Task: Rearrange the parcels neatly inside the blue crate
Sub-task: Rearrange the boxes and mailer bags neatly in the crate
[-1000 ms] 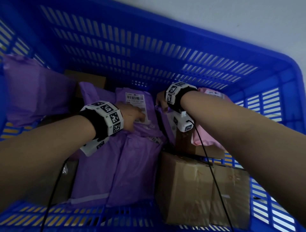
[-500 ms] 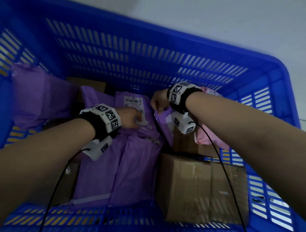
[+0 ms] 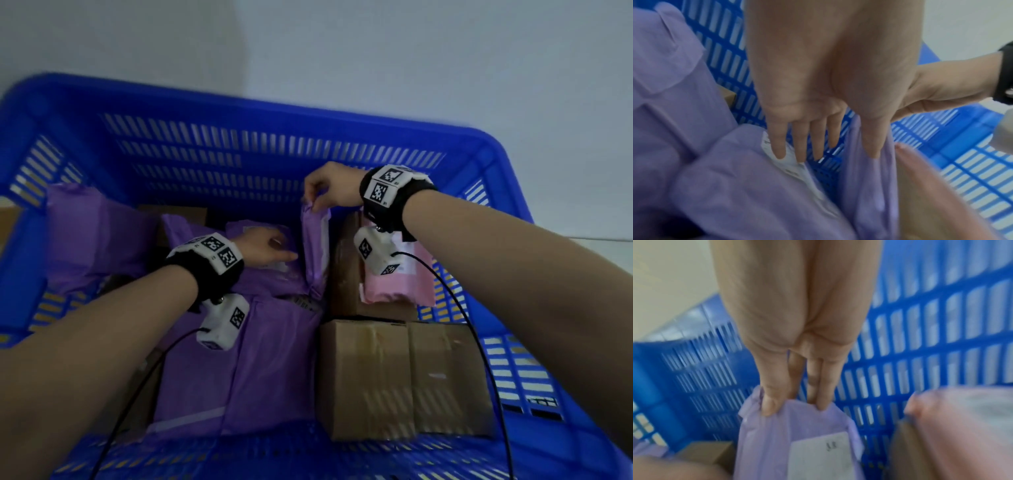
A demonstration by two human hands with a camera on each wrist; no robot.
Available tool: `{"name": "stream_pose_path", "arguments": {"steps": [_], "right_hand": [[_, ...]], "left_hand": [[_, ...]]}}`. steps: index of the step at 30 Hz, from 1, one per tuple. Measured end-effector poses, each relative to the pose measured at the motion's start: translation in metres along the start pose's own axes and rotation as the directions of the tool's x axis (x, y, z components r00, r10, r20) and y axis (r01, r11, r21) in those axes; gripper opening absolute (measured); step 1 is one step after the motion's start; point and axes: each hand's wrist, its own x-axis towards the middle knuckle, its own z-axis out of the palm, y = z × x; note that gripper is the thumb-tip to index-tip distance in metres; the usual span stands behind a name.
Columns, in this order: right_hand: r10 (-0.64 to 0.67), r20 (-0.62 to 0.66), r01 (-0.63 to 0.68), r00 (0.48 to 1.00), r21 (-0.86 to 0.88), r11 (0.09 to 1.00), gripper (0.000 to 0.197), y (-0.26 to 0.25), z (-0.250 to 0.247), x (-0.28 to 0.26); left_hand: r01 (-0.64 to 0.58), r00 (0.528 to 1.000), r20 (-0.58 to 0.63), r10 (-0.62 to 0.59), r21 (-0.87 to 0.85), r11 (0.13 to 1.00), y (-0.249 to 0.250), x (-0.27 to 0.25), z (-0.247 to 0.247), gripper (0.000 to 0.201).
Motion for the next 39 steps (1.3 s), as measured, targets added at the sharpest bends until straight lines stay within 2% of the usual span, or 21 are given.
{"name": "stream_pose_path", "arguments": {"steps": [4, 8, 12, 15, 17, 21, 25, 27, 29, 33, 35, 36, 38, 39], "right_hand": [[-0.017, -0.113, 0.029, 0.993, 0.104, 0.994, 0.016, -0.005, -0.007, -0.021], [0.013, -0.224, 0.051, 0.975, 0.278, 0.959, 0.011, -0.013, -0.015, -0.04], [0.076, -0.319, 0.058, 0.945, 0.391, 0.919, 0.026, -0.017, -0.032, -0.057], [0.17, -0.373, 0.047, 0.912, 0.506, 0.861, 0.029, -0.016, -0.043, -0.072], [0.228, -0.397, 0.046, 0.889, 0.572, 0.819, 0.027, -0.015, -0.05, -0.083], [0.308, -0.422, 0.083, 0.853, 0.691, 0.719, 0.025, -0.011, -0.059, -0.107], [0.391, -0.436, 0.128, 0.81, 0.783, 0.608, 0.023, -0.012, -0.061, -0.129], [0.432, -0.43, 0.139, 0.792, 0.818, 0.558, 0.022, -0.013, -0.059, -0.136], [0.453, -0.43, 0.137, 0.781, 0.826, 0.547, 0.021, -0.013, -0.056, -0.142], [0.493, -0.427, 0.151, 0.758, 0.85, 0.505, 0.021, -0.014, -0.048, -0.152], [0.509, -0.423, 0.089, 0.749, 0.826, 0.556, 0.019, -0.014, -0.046, -0.157], [0.516, -0.442, 0.009, 0.734, 0.766, 0.643, 0.016, -0.012, -0.046, -0.159], [0.477, -0.535, -0.178, 0.697, 0.515, 0.838, 0.01, -0.008, -0.048, -0.161], [0.433, -0.58, -0.213, 0.69, 0.409, 0.887, 0.021, -0.006, -0.049, -0.162]], "left_hand": [[-0.029, 0.996, -0.089, 0.027, -0.026, 0.999, 0.012, -0.007, 0.003, 0.065], [-0.059, 0.992, -0.117, 0.053, -0.055, 0.997, 0.023, -0.02, -0.002, 0.064], [-0.101, 0.978, -0.197, 0.074, -0.135, 0.986, 0.035, -0.035, -0.008, 0.056], [-0.141, 0.968, -0.243, 0.063, -0.322, 0.936, 0.042, -0.05, -0.015, 0.056], [-0.203, 0.964, -0.245, 0.105, -0.415, 0.887, 0.044, -0.062, -0.023, 0.06], [-0.282, 0.944, -0.264, 0.197, -0.343, 0.896, 0.036, -0.074, -0.042, 0.078], [-0.307, 0.936, -0.277, 0.219, -0.33, 0.893, 0.035, -0.081, -0.053, 0.077], [-0.312, 0.928, -0.298, 0.224, -0.291, 0.904, 0.039, -0.085, -0.052, 0.07], [-0.33, 0.904, -0.364, 0.223, -0.267, 0.905, 0.042, -0.086, -0.05, 0.055], [-0.407, 0.868, -0.447, 0.217, -0.389, 0.827, 0.049, -0.087, -0.044, 0.029], [-0.448, 0.856, -0.464, 0.229, -0.441, 0.778, 0.055, -0.09, -0.043, 0.028], [-0.465, 0.849, -0.473, 0.234, -0.46, 0.756, 0.058, -0.091, -0.044, 0.028], [-0.487, 0.84, -0.478, 0.256, -0.456, 0.745, 0.064, -0.094, -0.047, 0.027], [-0.489, 0.839, -0.47, 0.273, -0.436, 0.755, 0.066, -0.095, -0.049, 0.027]]}}
